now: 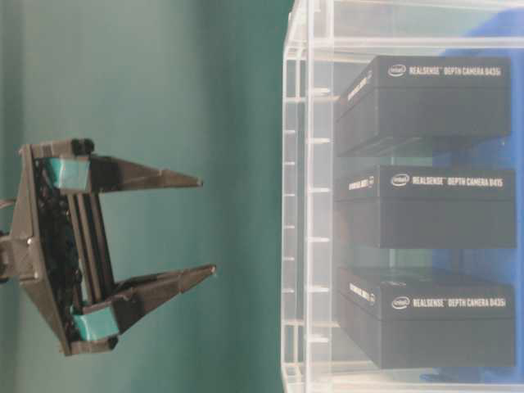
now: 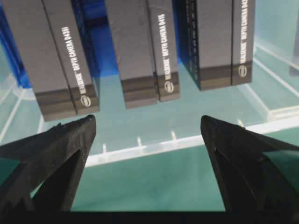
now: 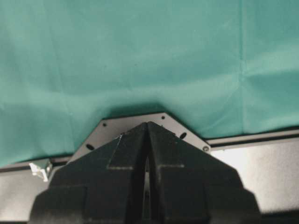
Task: Take the box out of the case with the left arm.
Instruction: 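Move the open left gripper over the middle black box in the case, then lower the left gripper around the middle box and close on it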
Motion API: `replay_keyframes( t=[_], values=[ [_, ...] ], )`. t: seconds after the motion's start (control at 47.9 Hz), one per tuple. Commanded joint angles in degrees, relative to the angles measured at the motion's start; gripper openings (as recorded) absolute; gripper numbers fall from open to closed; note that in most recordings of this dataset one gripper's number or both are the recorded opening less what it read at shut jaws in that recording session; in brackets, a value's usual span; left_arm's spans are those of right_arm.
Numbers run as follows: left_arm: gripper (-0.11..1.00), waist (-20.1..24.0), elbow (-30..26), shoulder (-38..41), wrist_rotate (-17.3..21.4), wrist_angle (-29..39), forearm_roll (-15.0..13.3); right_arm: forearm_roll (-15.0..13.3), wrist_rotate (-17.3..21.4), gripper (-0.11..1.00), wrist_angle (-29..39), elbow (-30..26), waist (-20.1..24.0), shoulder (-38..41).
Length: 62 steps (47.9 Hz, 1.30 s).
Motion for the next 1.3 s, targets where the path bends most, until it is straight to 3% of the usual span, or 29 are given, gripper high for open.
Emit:
replay_keyframes(
  t=[0.0,1.275],
  values=[
    [0.98,-0.09,-1.67,-0.53,-0.09,0.18,0.26,-0.09,0.09,0.00,0.09,-1.23,-0.09,-0.09],
    [0.98,1.05,-3.96,3.08,1.32,0.09,0.26,-0.09,0.00,0.00,0.09,-1.23,-0.09,0.09]
  ],
)
